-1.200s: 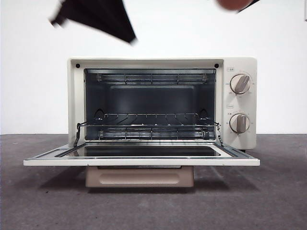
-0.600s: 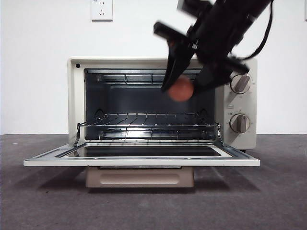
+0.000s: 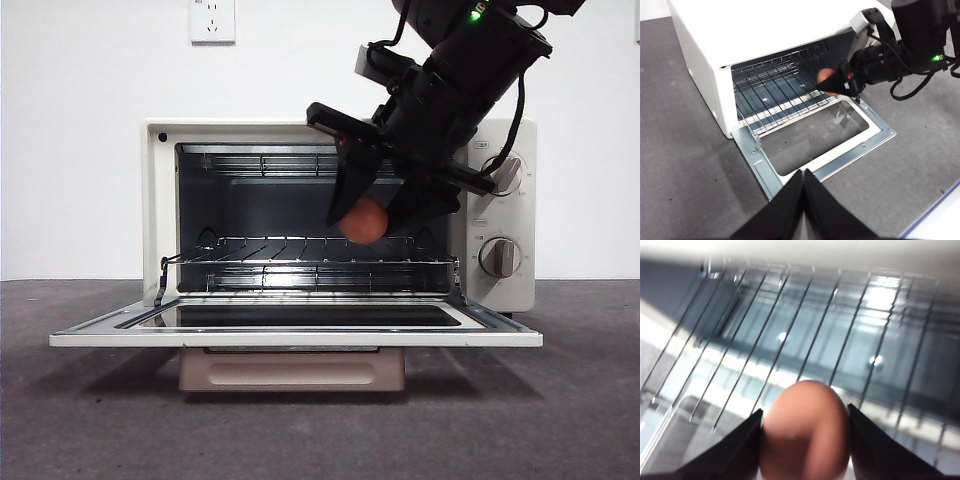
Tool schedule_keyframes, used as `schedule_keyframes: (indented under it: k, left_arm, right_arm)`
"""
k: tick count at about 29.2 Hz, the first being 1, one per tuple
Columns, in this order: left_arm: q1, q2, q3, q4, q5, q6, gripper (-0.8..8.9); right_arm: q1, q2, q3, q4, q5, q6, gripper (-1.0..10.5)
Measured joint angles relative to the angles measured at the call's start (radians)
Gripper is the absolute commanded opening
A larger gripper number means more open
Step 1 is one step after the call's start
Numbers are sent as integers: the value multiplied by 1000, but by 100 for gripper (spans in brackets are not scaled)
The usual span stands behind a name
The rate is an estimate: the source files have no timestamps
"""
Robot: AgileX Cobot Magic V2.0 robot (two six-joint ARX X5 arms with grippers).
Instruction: Eggoven
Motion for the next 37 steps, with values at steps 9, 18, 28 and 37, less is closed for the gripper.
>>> schedule_keyframes:
  k: [9,18,28,37]
  left_arm:
    - [0,0,0,-2,0,0,6]
    - [0,0,0,-2,0,0,6]
    - [0,0,0,-2,0,0,6]
    - [0,0,0,-2,0,0,6]
  right_arm:
    - [-3,29,0,-4,-4,0,3]
    - [-3,29,0,-4,-5,0,169]
    - [-3,29,0,-3,2,0,297]
    - [-3,29,0,22,3,0,306]
